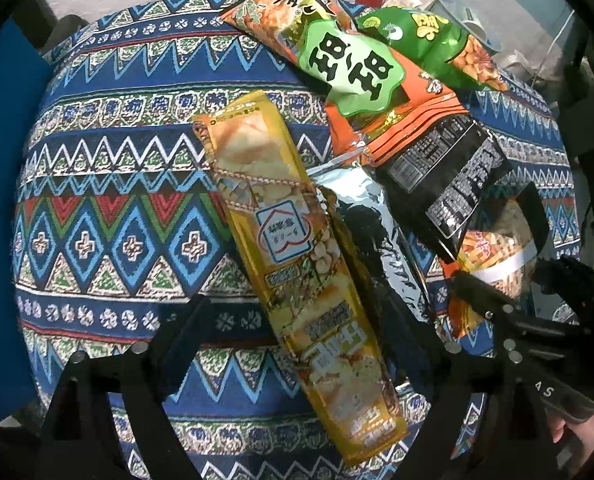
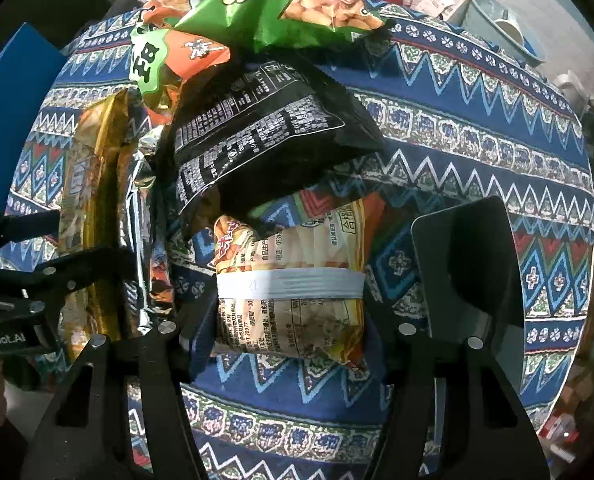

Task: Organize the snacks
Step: 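Grasp the beige cracker bag with the right gripper while the left grasps a gold bar pack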

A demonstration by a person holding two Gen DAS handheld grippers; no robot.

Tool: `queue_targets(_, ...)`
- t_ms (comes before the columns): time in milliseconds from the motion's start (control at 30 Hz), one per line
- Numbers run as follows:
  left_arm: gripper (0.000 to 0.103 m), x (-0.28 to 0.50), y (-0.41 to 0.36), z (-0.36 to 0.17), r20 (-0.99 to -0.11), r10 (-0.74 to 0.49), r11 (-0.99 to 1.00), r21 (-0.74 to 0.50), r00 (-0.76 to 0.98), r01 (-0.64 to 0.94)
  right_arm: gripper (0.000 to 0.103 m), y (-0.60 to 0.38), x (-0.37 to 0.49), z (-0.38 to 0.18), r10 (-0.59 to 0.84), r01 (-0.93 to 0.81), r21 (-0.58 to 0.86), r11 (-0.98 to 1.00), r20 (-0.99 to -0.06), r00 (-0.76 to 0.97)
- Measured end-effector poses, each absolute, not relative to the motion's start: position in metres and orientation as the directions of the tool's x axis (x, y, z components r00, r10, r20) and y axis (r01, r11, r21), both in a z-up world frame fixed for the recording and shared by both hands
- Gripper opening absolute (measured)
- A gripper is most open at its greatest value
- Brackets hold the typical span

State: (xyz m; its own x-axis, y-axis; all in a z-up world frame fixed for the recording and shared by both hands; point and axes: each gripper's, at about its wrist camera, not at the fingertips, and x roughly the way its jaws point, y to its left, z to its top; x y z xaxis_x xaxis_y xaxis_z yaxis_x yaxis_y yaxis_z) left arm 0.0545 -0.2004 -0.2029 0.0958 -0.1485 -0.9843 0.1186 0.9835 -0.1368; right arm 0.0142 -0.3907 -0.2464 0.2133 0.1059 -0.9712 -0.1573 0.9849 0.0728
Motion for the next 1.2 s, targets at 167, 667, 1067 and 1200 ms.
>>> queue_targets(167, 0.081, 0.056, -0.197, -0.209, -0.984, -0.146, 0.982, -0.131, 0.100, 0.136, 0.066, -0.396, 0.018, -0.252, 0.116, -0.155, 0.083, 0.984, -0.969, 0.217)
queue_targets(667, 0.038, 0.061, -0.197, -0.205, -0.982, -0.099, 0.978, -0.066, 0.160, 0.199, 0.059, -0.385, 0.001, -0.233, 0.095, -0.149, 0.060, 0.987, -0.966, 0.242)
queue_targets(1067, 0.031, 0.048, -0.156, -0.176, -0.972, -0.118, 0.973, -0.072, 0.205, 0.218, 0.059, -0.385, -0.026, -0.182, 0.159, -0.132, 0.120, 0.984, -0.926, 0.343)
queue_targets(1200, 0.031, 0.037, -0.145, -0.154, -0.958, -0.114, 0.970, -0.051, 0.264, 0.236, 0.059, -0.374, -0.022, -0.172, 0.174, -0.151, 0.126, 0.981, -0.914, 0.367)
